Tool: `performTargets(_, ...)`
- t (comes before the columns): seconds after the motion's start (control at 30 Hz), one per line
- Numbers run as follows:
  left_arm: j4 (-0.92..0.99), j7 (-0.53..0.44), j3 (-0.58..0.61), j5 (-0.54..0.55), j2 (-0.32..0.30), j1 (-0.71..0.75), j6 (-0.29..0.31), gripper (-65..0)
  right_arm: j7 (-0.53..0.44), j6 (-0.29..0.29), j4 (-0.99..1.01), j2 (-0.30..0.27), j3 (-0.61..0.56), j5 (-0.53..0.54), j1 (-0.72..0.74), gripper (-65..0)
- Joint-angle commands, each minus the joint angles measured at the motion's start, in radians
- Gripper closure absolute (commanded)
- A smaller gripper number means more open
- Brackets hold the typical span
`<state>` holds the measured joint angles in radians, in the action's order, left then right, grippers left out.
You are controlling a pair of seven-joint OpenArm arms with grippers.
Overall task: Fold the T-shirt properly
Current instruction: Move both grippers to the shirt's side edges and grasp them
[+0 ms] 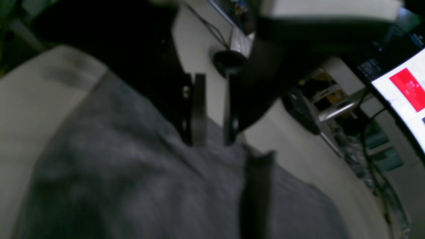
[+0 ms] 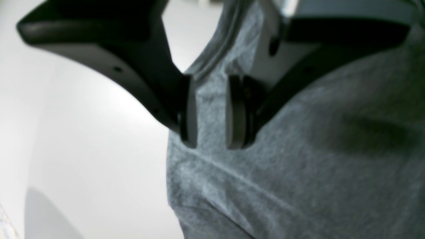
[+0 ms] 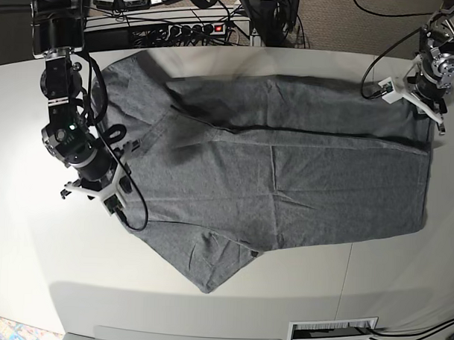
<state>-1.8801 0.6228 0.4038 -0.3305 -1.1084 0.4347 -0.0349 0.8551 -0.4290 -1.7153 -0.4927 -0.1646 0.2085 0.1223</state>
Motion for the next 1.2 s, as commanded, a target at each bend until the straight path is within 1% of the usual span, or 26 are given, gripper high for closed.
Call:
performTargets(0.0,-0.027,0.013,-0.011,-0.016,-0.023,-0.006,-0.026,-11.3,-0.022,0.004,0.001,-0.010,0.008,0.000,0.031,-16.1)
performTargets(0.07,-0.053,0.015,-0.029,-0.018,-0.023,-0.006,-0.033,-11.3,-0.024,0.004,0.025,-0.006,0.008,0.000,0.048,-16.1)
performTargets(0.13,-0.067,-0.008,-0.063,-0.012,-0.022,-0.006,-0.060,-11.2,-0.024,0.004,0.035,-0.005,0.008,0.000,0.061,-16.1)
performTargets(0.17,-0.069,-0.031,-0.087,0.008,-0.022,-0.006,-0.063,-11.2,-0.021,0.004,0.036,-0.005,0.008,0.000,0.061,-16.1)
performTargets(0.23,-0.069,-0.078,-0.143,0.103,-0.022,-0.006,-0.050,-11.2,-0.014,0.004,0.036,-0.002,0.008,0.001,0.060,-16.1)
performTargets(0.3,-0.068,-0.118,-0.200,0.202,-0.022,-0.006,-0.013,-10.9,0.011,0.002,0.036,0.001,0.005,0.014,0.057,-15.9)
performTargets(0.33,-0.067,-0.127,-0.224,0.241,-0.021,-0.006,0.019,-10.5,0.041,0.002,0.036,0.002,-0.004,0.025,0.056,-14.8)
performTargets(0.4,-0.064,-0.137,-0.260,0.299,-0.019,-0.006,0.097,-7.0,0.125,-0.029,0.036,0.002,-0.041,0.039,0.055,-7.5)
performTargets(0.43,-0.060,-0.151,-0.269,0.318,-0.019,-0.006,0.134,-3.7,0.164,-0.055,0.036,0.001,-0.070,0.038,0.055,-2.7)
performTargets(0.47,-0.054,-0.173,-0.271,0.331,-0.019,-0.006,0.165,0.0,0.186,-0.066,0.036,-0.003,-0.103,0.038,0.055,0.0)
performTargets(0.53,-0.035,-0.222,-0.270,0.349,-0.016,-0.006,0.213,0.0,0.185,-0.066,0.036,-0.014,-0.168,0.035,0.055,0.0)
performTargets(0.63,0.017,-0.272,-0.269,0.354,0.006,-0.018,0.266,0.0,0.184,-0.066,0.039,-0.017,-0.236,0.006,0.055,0.0)
performTargets(0.67,0.038,-0.295,-0.269,0.354,0.014,-0.026,0.278,0.0,0.183,-0.065,0.042,-0.017,-0.251,-0.011,0.056,0.0)
performTargets(0.73,0.077,-0.327,-0.269,0.352,0.033,-0.050,0.281,0.0,0.186,-0.064,0.042,-0.017,-0.266,-0.037,0.055,0.0)
performTargets(0.8,0.102,-0.352,-0.269,0.350,0.050,-0.080,0.280,0.0,0.201,-0.064,0.042,-0.017,-0.267,-0.037,0.055,0.0)
performTargets(0.87,0.105,-0.358,-0.269,0.351,0.063,-0.112,0.283,0.0,0.229,-0.064,0.042,-0.017,-0.266,-0.037,0.055,0.0)
performTargets(0.93,0.105,-0.370,-0.269,0.363,0.068,-0.141,0.309,0.0,0.238,-0.063,0.042,-0.018,-0.266,-0.037,0.055,0.0)
performTargets(1.0,0.105,-0.378,-0.269,0.399,0.074,-0.168,0.335,0.0,0.241,-0.063,0.042,-0.017,-0.266,-0.037,0.055,0.0)
performTargets(1.1,0.126,-0.388,-0.269,0.426,0.099,-0.200,0.385,0.0,0.241,-0.063,0.042,-0.017,-0.266,-0.037,0.055,0.0)
performTargets(1.17,0.169,-0.413,-0.269,0.433,0.119,-0.209,0.424,0.0,0.242,-0.063,0.042,-0.017,-0.266,-0.037,0.055,0.0)
